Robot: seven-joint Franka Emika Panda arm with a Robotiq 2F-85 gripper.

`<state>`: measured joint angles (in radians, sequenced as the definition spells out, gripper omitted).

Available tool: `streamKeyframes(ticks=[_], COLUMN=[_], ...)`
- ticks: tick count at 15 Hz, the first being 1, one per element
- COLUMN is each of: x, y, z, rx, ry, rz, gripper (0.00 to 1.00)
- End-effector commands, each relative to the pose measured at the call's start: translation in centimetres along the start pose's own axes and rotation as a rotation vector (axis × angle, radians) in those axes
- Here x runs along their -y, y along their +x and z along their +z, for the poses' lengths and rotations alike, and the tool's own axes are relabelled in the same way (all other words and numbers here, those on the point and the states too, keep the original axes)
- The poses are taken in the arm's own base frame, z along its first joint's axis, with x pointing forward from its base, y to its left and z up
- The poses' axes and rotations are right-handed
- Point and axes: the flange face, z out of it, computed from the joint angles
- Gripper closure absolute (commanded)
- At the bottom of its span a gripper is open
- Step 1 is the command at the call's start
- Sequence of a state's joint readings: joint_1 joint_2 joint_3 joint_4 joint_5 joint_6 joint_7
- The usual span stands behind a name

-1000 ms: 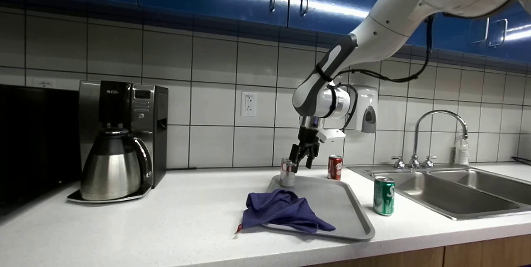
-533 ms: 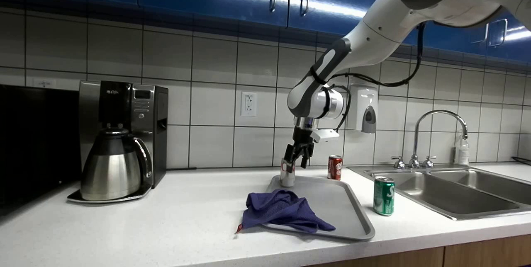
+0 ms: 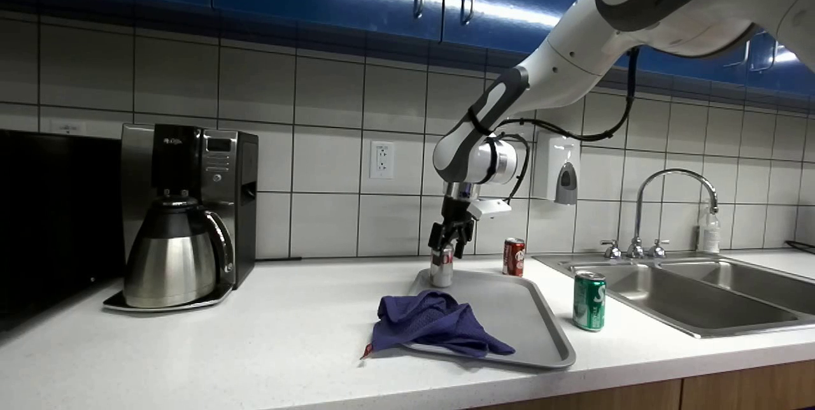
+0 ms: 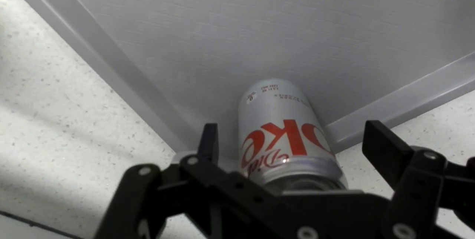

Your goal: Remove the green and grey cans from the tray

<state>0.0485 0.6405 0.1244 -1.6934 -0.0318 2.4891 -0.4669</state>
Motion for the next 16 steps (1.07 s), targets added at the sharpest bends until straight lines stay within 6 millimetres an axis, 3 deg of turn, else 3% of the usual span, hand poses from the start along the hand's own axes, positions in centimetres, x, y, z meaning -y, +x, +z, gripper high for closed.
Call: streamKeyframes(ticks=[1, 3, 4, 5, 9, 16], x=[-0.22, -0.21, -0.22, -0.26, -0.55, -0.52], y=[1.35, 1.61, 1.68, 1.72, 1.60, 1.03], z=[0.12, 0.44, 0.55, 0.62, 0.59, -0.19], rx=[0.024, 0.030, 0.033, 0.036, 0.041, 0.032], ry=[-0.012, -0.011, -0.006, -0.004, -0.002, -0.002], rz=[0.008, 0.008, 0.011, 0.013, 0.022, 0.025], gripper=[0.00, 0.00, 0.25, 0.26, 0.58, 0.61])
